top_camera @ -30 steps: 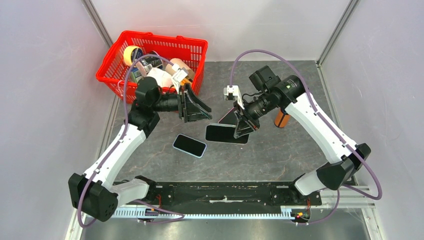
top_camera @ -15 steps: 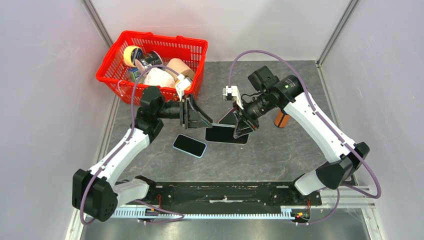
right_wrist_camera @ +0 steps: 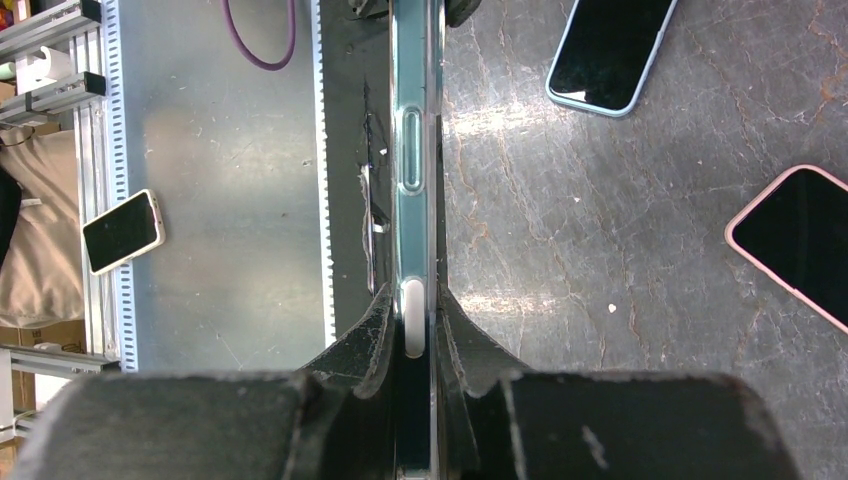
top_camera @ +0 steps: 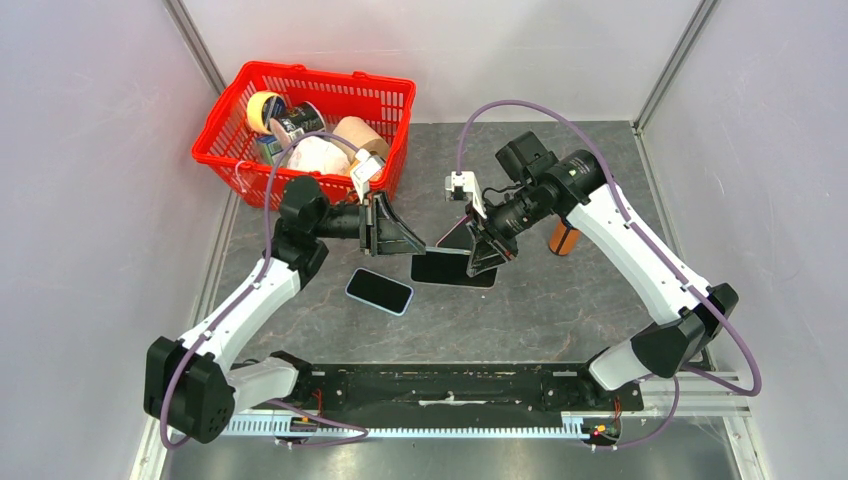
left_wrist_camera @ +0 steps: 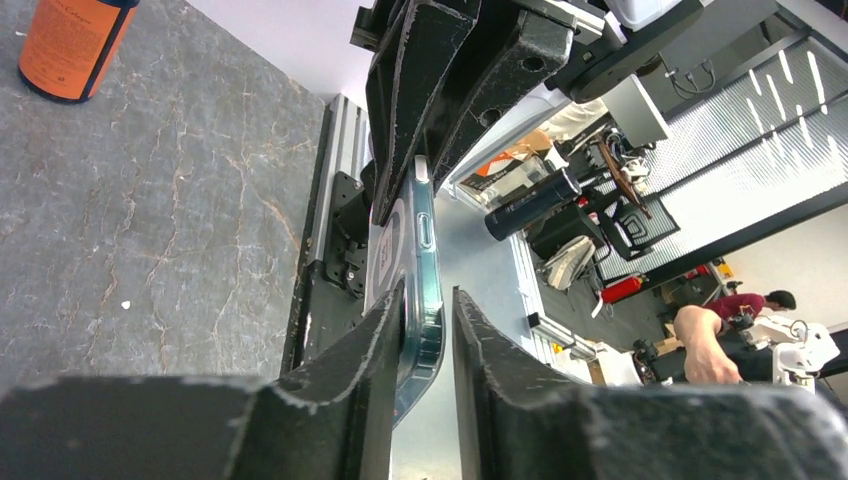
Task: Take the phone out of the phone case
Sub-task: Remove the phone case from the phone.
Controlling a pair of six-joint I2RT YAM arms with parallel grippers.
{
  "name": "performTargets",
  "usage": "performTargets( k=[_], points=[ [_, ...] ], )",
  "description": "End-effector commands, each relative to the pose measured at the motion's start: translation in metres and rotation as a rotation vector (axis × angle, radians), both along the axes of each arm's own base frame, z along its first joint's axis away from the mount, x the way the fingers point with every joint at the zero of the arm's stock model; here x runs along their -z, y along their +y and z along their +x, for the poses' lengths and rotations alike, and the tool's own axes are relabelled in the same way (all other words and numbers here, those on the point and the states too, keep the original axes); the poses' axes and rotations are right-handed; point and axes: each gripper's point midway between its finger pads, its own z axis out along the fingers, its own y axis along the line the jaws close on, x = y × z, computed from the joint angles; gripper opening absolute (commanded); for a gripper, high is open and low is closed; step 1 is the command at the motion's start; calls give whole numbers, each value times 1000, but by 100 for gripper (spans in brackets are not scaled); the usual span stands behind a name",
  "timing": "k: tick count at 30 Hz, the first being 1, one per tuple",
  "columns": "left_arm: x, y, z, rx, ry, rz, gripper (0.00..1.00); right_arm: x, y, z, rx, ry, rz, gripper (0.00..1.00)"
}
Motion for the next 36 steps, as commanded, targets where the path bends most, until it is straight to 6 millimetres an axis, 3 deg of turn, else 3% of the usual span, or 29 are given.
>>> performTargets(
  k=[1,7,10,15,23,36],
  points=[
    [-10,1,-12,44,-27,-24,29,-18,8,4,-14,-51,69,0],
    [-9,1,-13,49,-28,-26,16,-18,9,3,-15,-49,70,0],
    [-9,1,-15,56,-26,-28,2,-17,9,3,-17,-47,70,0],
    [-15,-1,-29,125,-90,-75,2,-19,9,2,-27,-48,79,0],
    [-20,-18,-65,372,-156,-76,2,-25,9,-5,-57,-74,86,0],
    [-33,-37,-66,487,-207,-81,2,-25,5,-17,-88,-138,76,0]
  ],
)
